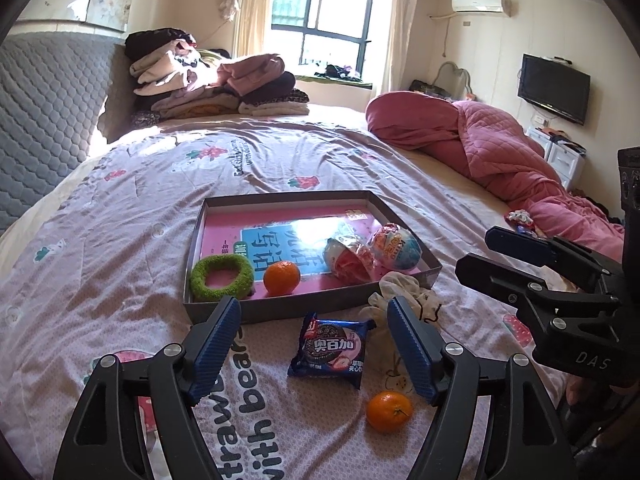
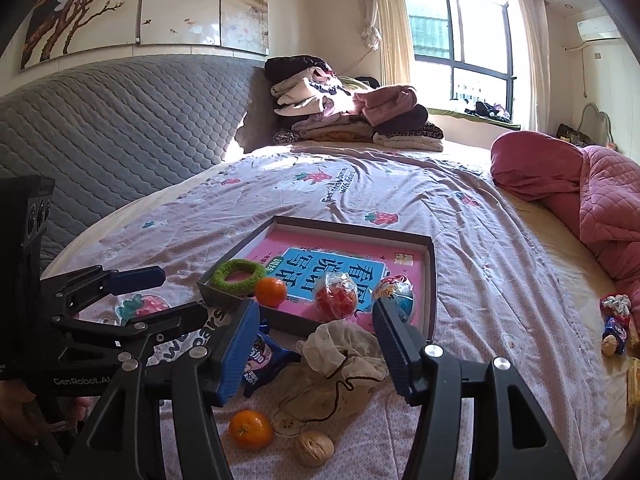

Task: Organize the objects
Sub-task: 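Withdraw both tools from the tray toward the loose items on the sheet, then move the left tool toward a loose tangerine while the right tool approaches the walnut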

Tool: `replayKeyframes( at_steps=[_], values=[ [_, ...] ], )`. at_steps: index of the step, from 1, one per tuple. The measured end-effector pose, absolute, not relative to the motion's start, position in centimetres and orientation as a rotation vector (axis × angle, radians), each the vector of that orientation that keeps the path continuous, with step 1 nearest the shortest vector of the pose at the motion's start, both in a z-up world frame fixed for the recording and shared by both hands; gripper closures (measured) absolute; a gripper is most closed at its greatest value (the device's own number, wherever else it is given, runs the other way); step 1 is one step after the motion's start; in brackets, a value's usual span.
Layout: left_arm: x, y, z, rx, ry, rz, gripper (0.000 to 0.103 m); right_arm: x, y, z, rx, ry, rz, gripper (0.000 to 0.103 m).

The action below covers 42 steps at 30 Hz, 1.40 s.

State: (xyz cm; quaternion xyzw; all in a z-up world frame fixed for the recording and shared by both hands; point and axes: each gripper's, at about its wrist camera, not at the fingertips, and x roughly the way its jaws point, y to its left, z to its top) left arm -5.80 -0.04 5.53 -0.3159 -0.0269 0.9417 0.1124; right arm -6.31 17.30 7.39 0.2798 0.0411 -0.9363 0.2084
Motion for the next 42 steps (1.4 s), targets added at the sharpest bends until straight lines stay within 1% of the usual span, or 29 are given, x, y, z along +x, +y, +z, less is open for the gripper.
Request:
replayKeyframes(
  at_steps=[21,42],
  values=[
    [-4.0,1.2,4.7,-0.97,-0.026,2.734,0.026,-4.7,18.7,7.1,0.786,0.084,-2.609,0.044],
    [-2.8,2.8,2.2,-1.076,0.055,2.673,0.026,-3.2,19.2,5.1,0.857,0.113,-2.588,0.044]
  ],
)
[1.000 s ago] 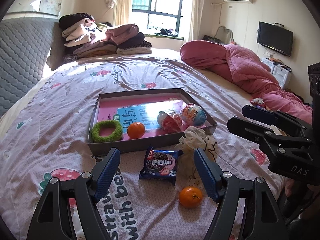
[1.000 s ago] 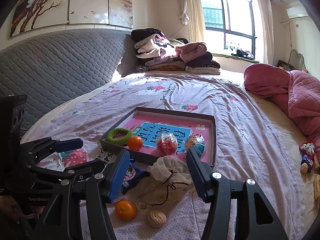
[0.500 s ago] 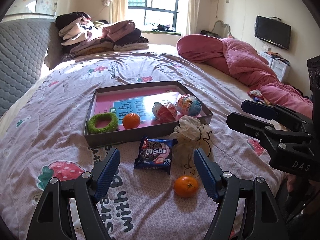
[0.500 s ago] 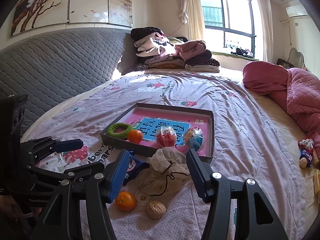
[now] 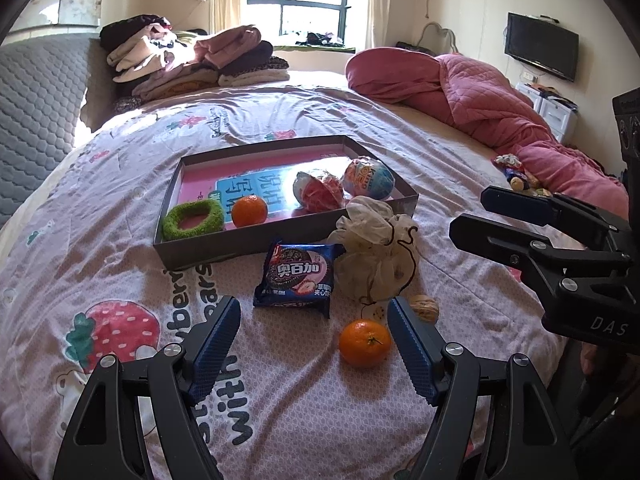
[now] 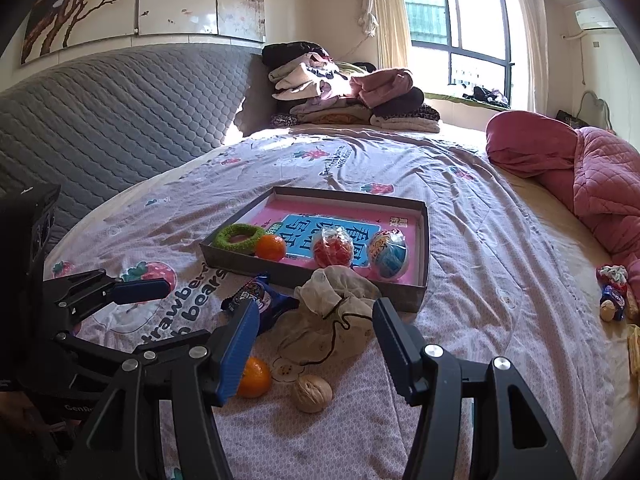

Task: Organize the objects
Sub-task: 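Move the left tool toward a loose tangerine while the right tool approaches the walnut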

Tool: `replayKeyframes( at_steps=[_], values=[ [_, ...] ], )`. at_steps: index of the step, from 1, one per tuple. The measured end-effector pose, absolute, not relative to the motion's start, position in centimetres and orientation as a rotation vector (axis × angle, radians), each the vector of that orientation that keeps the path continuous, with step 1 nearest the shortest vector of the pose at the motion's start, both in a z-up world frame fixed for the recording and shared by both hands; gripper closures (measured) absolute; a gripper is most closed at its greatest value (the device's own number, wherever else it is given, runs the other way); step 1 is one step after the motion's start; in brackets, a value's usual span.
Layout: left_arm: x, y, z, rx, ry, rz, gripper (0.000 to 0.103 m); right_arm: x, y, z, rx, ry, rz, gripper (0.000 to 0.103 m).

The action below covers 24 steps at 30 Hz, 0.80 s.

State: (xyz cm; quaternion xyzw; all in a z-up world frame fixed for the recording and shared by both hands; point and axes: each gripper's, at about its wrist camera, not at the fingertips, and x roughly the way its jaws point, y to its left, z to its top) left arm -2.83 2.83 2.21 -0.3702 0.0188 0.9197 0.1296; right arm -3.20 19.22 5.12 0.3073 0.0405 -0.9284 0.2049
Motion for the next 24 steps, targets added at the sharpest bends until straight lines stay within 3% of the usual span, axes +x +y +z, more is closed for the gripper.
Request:
replayKeyframes(
  at_steps=[24],
  values=[
    [-2.7,2.9,0.3,-1.186,0.056,2.652,0.026,-2.4,19.1,2.8,0.953,0.172,-2.555,0.044]
  ],
)
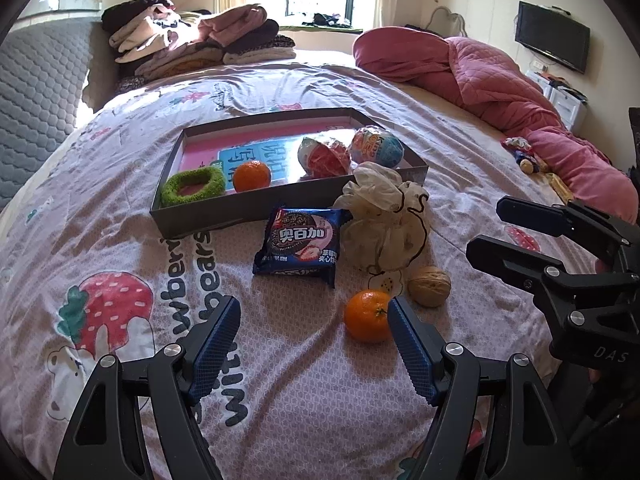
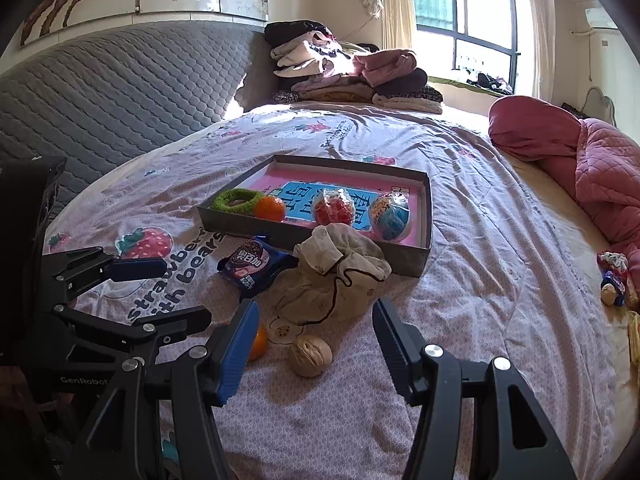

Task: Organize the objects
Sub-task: 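Move the left tool toward a loose tangerine while the right tool approaches the walnut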

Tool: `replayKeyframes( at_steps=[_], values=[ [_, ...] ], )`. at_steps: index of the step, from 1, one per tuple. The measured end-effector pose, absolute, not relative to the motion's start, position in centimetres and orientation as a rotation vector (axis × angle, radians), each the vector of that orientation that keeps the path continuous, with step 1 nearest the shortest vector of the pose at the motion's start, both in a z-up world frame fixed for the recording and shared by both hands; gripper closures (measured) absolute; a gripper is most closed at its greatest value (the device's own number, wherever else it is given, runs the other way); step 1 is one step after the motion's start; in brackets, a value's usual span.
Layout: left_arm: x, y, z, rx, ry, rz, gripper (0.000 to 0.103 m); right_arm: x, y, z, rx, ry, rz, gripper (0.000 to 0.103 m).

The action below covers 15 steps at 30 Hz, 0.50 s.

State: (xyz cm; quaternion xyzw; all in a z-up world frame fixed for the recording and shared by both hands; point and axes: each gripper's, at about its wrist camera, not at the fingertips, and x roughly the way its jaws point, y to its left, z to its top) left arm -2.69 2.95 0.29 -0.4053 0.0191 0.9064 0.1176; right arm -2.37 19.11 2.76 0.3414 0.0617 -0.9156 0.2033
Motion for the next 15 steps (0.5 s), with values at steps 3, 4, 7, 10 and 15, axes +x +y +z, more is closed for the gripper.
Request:
replayKeyframes(
  at_steps=[3,4,7,10,15],
  values=[
    [-2.6,3.2,0.0,-1.197,0.068,2.642,0.026,-2.3,19.0,2.5,0.966,0.182,-2.55,0.044],
    [-2.6,3.4,-0.2,-1.202,0.071,2.637,0.026,-2.4,19.0,2.4,0.972,0.184,-2.547,0.044],
    [-2.6,3.6,-0.5,-1.213,0.078,2.626,0.026,-2.3,19.0,2.1,0.985,0.194,-2.539,0.044],
    [-2.5,3.8,-0.7,-1.222,0.091,2.618,0.026,-2.3,18.8,1.8,1.0,0.207,-2.53,0.044],
    [-2.6,4.0,-1.2,-1.24,0.108,2.608,0.026,-2.5,18.7,1.1,1.04,0.22,-2.504,0.044]
  ],
)
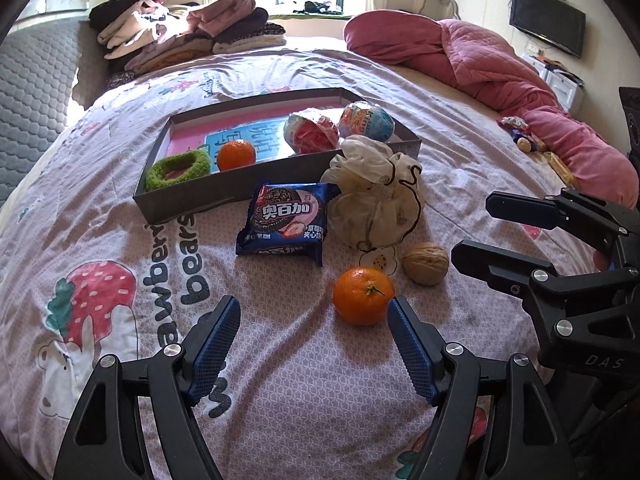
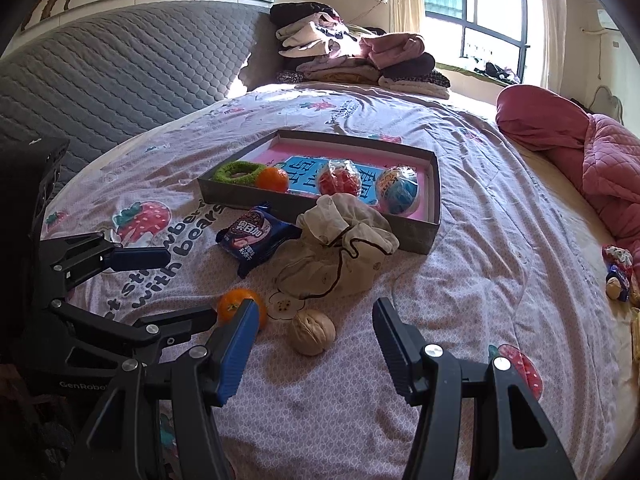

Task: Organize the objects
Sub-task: 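Move the left tool toward a loose tangerine while the right tool approaches the walnut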

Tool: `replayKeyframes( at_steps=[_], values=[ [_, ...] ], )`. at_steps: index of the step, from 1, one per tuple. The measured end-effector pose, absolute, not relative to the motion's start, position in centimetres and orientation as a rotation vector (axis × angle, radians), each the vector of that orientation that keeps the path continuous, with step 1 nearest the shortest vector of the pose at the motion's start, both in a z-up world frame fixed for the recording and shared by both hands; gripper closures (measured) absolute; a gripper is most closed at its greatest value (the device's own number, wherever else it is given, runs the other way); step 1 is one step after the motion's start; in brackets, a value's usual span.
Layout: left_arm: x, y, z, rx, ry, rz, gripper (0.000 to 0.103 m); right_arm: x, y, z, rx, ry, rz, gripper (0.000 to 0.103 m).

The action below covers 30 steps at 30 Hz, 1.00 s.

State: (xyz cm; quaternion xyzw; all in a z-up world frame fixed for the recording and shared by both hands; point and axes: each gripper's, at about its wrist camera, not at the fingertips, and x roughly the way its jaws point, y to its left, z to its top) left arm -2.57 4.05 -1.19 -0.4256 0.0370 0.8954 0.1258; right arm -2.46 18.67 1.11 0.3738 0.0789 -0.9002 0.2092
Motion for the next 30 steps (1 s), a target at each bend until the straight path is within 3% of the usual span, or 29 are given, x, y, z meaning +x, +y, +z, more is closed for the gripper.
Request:
replayKeyframes(
  at_steps=[30],
  values=[
    [-3.3,6.2,-3.8,-1.237,0.208,2.579,0.026,-3.9,18.8,-1.6,1.182,0.193,-2.399,0.044]
  ],
)
